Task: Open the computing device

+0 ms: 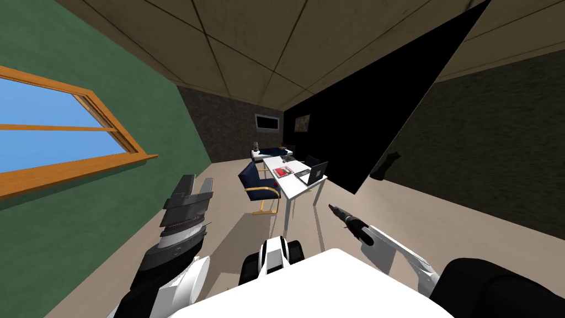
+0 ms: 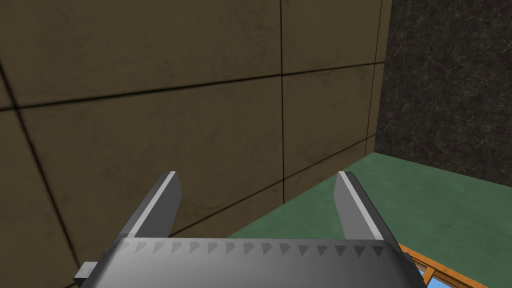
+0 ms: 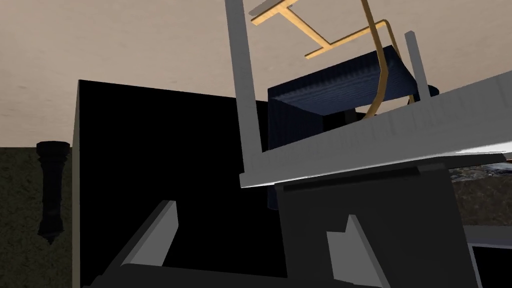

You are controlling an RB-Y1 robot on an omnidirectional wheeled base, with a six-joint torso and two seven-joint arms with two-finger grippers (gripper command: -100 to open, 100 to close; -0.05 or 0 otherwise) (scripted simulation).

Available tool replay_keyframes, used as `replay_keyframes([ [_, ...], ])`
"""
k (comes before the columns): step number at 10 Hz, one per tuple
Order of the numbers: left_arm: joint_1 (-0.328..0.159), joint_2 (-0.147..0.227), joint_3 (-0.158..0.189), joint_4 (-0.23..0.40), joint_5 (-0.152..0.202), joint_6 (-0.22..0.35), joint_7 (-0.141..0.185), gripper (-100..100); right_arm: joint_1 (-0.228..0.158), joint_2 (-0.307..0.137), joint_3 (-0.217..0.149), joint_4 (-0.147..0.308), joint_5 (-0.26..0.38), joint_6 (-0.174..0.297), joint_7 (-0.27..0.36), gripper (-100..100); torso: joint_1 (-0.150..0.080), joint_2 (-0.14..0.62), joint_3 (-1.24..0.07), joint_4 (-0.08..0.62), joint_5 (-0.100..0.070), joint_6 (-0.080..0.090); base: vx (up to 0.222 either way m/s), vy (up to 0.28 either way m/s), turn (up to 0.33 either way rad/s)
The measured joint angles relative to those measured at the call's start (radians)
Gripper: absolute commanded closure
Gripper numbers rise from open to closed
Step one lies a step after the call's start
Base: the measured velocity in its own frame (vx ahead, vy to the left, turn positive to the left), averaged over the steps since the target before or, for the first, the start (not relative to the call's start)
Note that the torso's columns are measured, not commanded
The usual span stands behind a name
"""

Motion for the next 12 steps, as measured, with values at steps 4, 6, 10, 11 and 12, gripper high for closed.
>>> replay_keyframes([
  [4,0.0,0.0,0.0,0.0,0.0,0.0,0.0,0,0.009,-0.102,-0.004,0.059,0.058,0.098,0.024,-100,0.002,-0.002,-0.001,0.0,0.001,-0.001,0.075,0.112,0.105],
  [6,0.0,0.0,0.0,0.0,0.0,0.0,0.0,0,-0.018,-0.147,0.009,0.097,0.076,0.154,0.04,-100,0.001,-0.002,-0.001,0.0,0.0,-0.001,0.09,0.155,0.139],
  [10,0.0,0.0,0.0,0.0,0.0,0.0,0.0,0,-0.027,-0.247,0.016,0.163,0.142,0.255,0.068,-100,0.0,-0.001,0.0,0.0,0.0,-0.001,0.112,0.145,0.116],
  [11,0.0,0.0,0.0,0.0,0.0,0.0,0.0,0,-0.028,-0.277,0.016,0.186,0.167,0.285,0.075,-100,0.004,-0.003,-0.002,-0.001,0.001,-0.001,0.143,0.196,0.135],
  [12,0.0,0.0,0.0,0.0,0.0,0.0,0.0,0,-0.034,-0.31,0.019,0.2,0.183,0.322,0.085,-100,0.002,-0.002,-0.001,-0.001,0.001,-0.001,0.088,0.113,0.043],
])
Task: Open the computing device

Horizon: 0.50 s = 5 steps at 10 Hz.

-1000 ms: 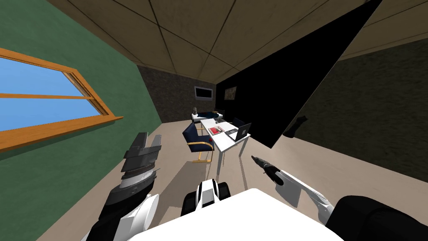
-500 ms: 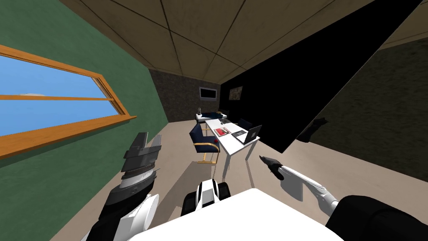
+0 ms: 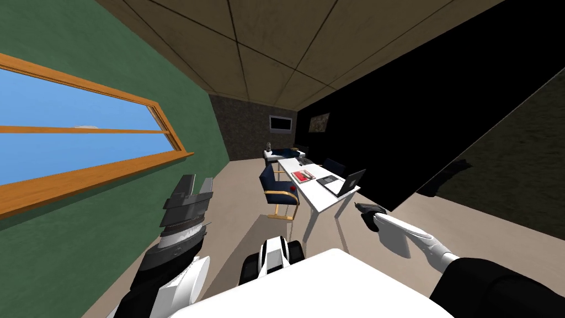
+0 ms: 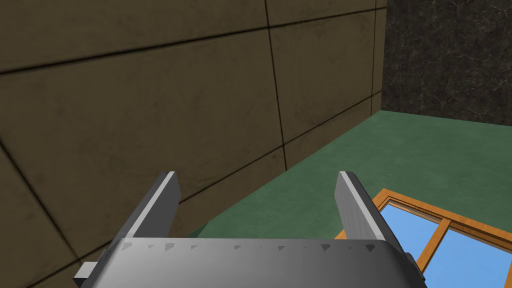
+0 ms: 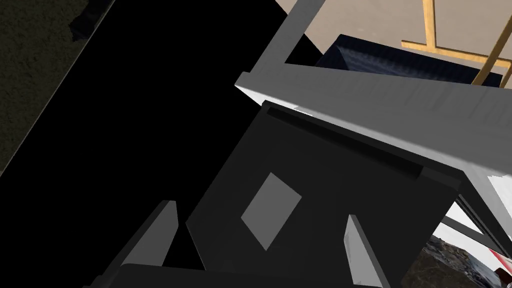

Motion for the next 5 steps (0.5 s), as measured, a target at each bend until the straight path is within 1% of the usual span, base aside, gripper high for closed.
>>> replay_keyframes([
  [1,0.0,0.0,0.0,0.0,0.0,0.0,0.0,0,-0.007,-0.01,0.004,0.017,0.016,0.018,0.004,-100,-0.006,0.004,0.003,0.001,-0.002,0.001,0.081,0.11,0.074],
  [3,0.0,0.0,0.0,0.0,0.0,0.0,0.0,0,-0.029,-0.056,0.014,0.068,0.046,0.05,0.014,-100,-0.003,0.001,0.001,0.001,-0.001,0.0,0.114,0.132,0.131],
  [4,0.0,0.0,0.0,0.0,0.0,0.0,0.0,0,-0.047,-0.076,0.026,0.089,0.066,0.08,0.025,-100,-0.002,0.001,0.001,0.0,-0.001,0.0,0.06,0.087,0.035],
  [5,0.0,0.0,0.0,0.0,0.0,0.0,0.0,0,-0.038,-0.095,0.02,0.093,0.069,0.092,0.027,-100,-0.004,0.003,0.002,0.001,-0.001,0.001,0.052,0.081,0.048],
])
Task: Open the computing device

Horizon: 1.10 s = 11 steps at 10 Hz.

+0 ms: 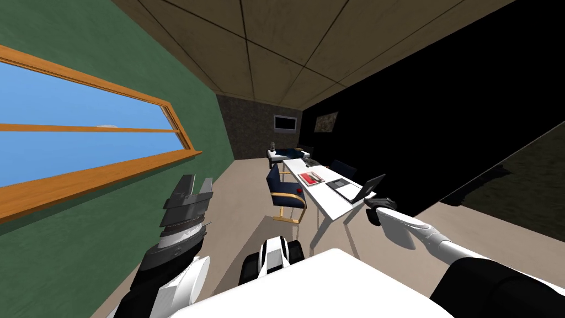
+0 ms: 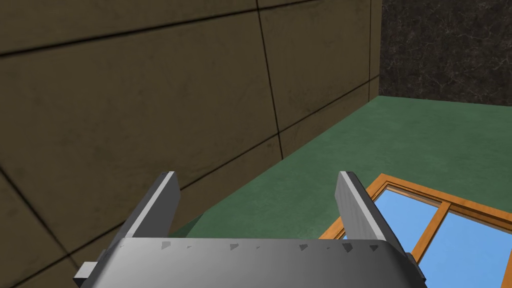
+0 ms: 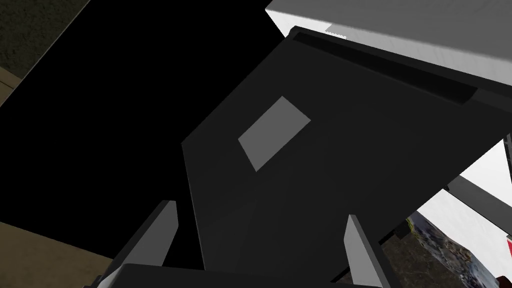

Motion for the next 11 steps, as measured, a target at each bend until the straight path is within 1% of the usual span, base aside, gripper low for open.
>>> replay_keyframes([
  [1,0.0,0.0,0.0,0.0,0.0,0.0,0.0,0,0.006,-0.02,-0.004,0.007,0.01,0.013,0.0,-100,0.0,0.0,0.0,0.0,0.0,-0.001,0.069,0.095,0.106],
  [2,0.0,0.0,0.0,0.0,0.0,0.0,0.0,0,-0.014,-0.04,0.006,0.03,0.018,0.03,0.01,-100,0.001,-0.002,-0.001,0.0,0.0,-0.001,0.082,0.108,0.099],
  [4,0.0,0.0,0.0,0.0,0.0,0.0,0.0,0,-0.017,-0.075,0.009,0.066,0.051,0.059,0.013,-100,0.002,-0.003,-0.002,-0.001,0.001,-0.001,0.085,0.101,0.065],
  [5,0.0,0.0,0.0,0.0,0.0,0.0,0.0,0,-0.008,-0.093,0.005,0.054,0.054,0.085,0.02,-100,0.001,-0.003,-0.001,-0.001,0.0,-0.001,0.076,0.069,0.071],
  [6,0.0,0.0,0.0,0.0,0.0,0.0,0.0,0,-0.009,-0.11,0.005,0.062,0.06,0.105,0.027,-100,0.0,-0.002,-0.001,0.0,0.0,-0.001,0.035,0.028,0.018],
  [7,0.0,0.0,0.0,0.0,0.0,0.0,0.0,0,-0.009,-0.112,0.004,0.063,0.061,0.108,0.028,-100,-0.002,0.001,0.001,0.0,-0.001,0.0,0.009,0.007,-0.001],
  [8,0.0,0.0,0.0,0.0,0.0,0.0,0.0,0,-0.01,-0.112,0.004,0.063,0.061,0.108,0.028,100,-0.002,0.001,0.001,0.001,-0.001,0.0,0.005,0.0,-0.006],
  [9,0.0,0.0,0.0,0.0,0.0,0.0,0.0,0,-0.01,-0.113,0.003,0.064,0.061,0.109,0.028,100,-0.001,0.0,0.001,0.0,-0.002,-0.001,0.116,0.018,-0.106],
  [10,0.0,0.0,0.0,0.0,0.0,0.0,0.0,0,0.009,-0.141,0.003,0.062,0.047,0.11,0.044,100,-0.001,-0.01,-0.004,-0.005,-0.008,-0.004,0.202,0.06,-0.085],
  [11,0.0,0.0,0.0,0.0,0.0,0.0,0.0,0,0.032,-0.164,0.011,0.06,0.03,0.101,0.062,100,-0.003,-0.016,-0.008,-0.007,-0.008,-0.005,0.2,0.031,-0.091],
])
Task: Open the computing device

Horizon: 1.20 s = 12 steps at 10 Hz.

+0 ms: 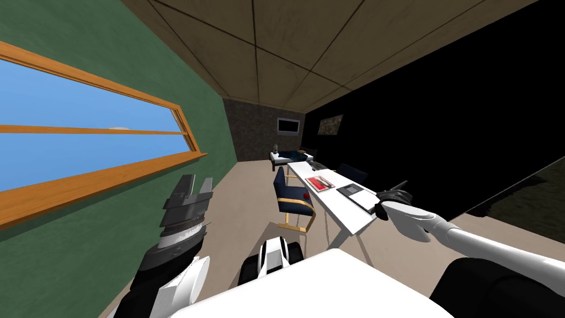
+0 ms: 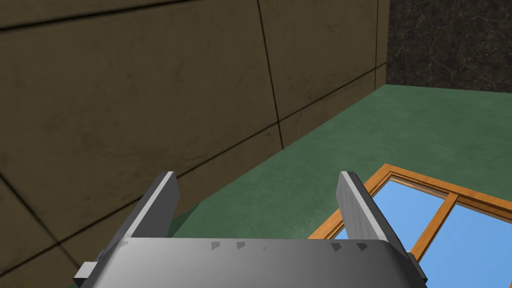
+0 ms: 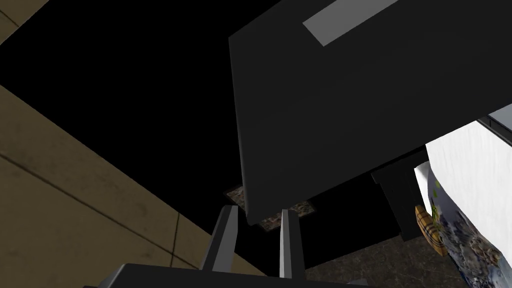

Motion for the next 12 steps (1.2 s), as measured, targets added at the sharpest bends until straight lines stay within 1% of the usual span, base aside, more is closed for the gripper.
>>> replay_keyframes([
  [1,0.0,0.0,0.0,0.0,0.0,0.0,0.0,0,0.021,-0.017,0.009,-0.004,-0.012,-0.004,0.017,100,-0.004,-0.001,-0.001,0.0,-0.001,-0.003,0.173,0.004,-0.057],
  [3,0.0,0.0,0.0,0.0,0.0,0.0,0.0,0,0.063,-0.057,0.019,-0.015,-0.039,-0.013,0.05,100,-0.007,0.003,0.002,0.001,-0.003,-0.005,0.168,0.022,-0.045],
  [6,0.0,0.0,0.0,0.0,0.0,0.0,0.0,0,0.126,-0.123,0.03,-0.031,-0.081,-0.03,0.097,100,-0.003,0.008,0.006,0.003,-0.002,0.001,0.16,0.046,-0.032],
  [7,0.0,0.0,0.0,0.0,0.0,0.0,0.0,0,0.151,-0.145,0.033,-0.043,-0.097,-0.034,0.113,100,-0.003,0.01,0.007,0.003,-0.001,0.003,0.073,0.024,0.0],
  [8,0.0,0.0,0.0,0.0,0.0,0.0,0.0,0,0.153,-0.148,0.033,-0.046,-0.099,-0.035,0.117,100,-0.003,0.017,0.01,0.006,0.002,0.005,-0.056,-0.007,0.381],
  [9,-0.001,0.0,0.0,0.0,0.0,0.0,0.0,0,0.166,-0.147,0.036,-0.039,-0.127,-0.024,0.132,100,-0.003,0.023,0.013,0.008,0.002,0.004,-0.081,-0.018,0.34],
  [10,-0.001,0.0,0.0,0.0,0.0,0.0,0.0,0,0.172,-0.147,0.038,-0.023,-0.145,-0.028,0.143,100,-0.001,0.022,0.013,0.008,0.005,0.007,-0.108,-0.021,0.408],
  [11,-0.001,0.0,0.0,0.0,0.0,0.0,0.0,0,0.167,-0.146,0.05,0.008,-0.18,-0.037,0.167,100,0.0,0.02,0.011,0.008,0.005,0.007,-0.106,-0.028,0.244],
  [12,-0.001,0.0,0.0,0.0,0.0,0.0,0.0,0,0.15,-0.132,0.069,0.034,-0.198,-0.042,0.188,100,0.002,0.016,0.009,0.007,0.007,0.007,-0.133,-0.033,0.39],
])
